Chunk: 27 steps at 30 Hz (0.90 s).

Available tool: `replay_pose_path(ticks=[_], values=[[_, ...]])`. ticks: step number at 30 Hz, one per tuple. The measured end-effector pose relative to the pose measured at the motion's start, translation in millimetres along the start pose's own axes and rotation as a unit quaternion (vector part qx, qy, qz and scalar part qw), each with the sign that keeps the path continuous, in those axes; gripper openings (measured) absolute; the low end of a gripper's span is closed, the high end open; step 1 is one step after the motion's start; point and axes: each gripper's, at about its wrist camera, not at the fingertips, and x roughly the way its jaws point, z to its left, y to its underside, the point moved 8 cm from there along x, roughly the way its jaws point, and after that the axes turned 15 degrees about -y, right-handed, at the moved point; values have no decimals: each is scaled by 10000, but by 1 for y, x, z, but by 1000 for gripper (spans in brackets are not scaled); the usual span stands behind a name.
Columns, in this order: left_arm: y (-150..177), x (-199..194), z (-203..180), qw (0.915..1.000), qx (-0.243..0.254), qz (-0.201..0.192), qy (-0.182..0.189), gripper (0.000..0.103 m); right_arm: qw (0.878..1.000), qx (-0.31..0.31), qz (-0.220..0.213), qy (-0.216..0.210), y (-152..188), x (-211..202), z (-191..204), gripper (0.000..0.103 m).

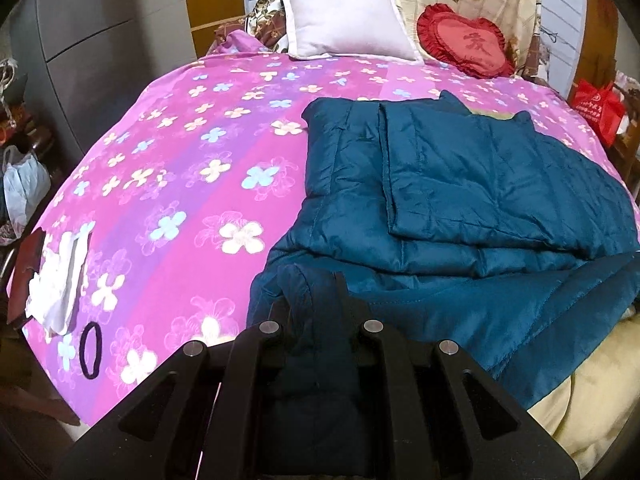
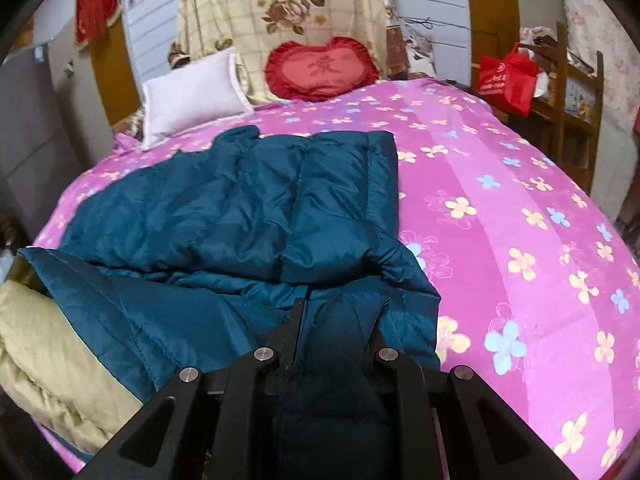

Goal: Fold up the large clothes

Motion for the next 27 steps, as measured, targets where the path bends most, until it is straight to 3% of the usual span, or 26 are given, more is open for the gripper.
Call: replay_pose_path(ticks=[5, 9, 11, 14, 16, 27], values=[[1, 5, 1, 9999, -49, 92, -18, 11, 9990, -190, 73, 401, -3, 9, 5, 15], [3, 2, 4, 9999, -103, 87, 22, 11, 9990, -136, -25, 426, -5, 4, 6, 15], [2, -5, 9, 9996, -244, 18, 137, 10, 9982, -194, -418, 371, -14, -14, 11, 15], [-11, -33, 28, 9963, -657, -425, 348, 10, 9883, -584, -1360, 365, -32, -58, 27, 15], [-22, -50, 37, 9934, -801, -722, 389, 10, 9807, -753, -1750, 443, -40, -76, 34, 15], [-132, -85, 33, 9785, -1170, -1591, 594, 10, 9624, -274, -2665, 455, -115, -88, 32, 15]])
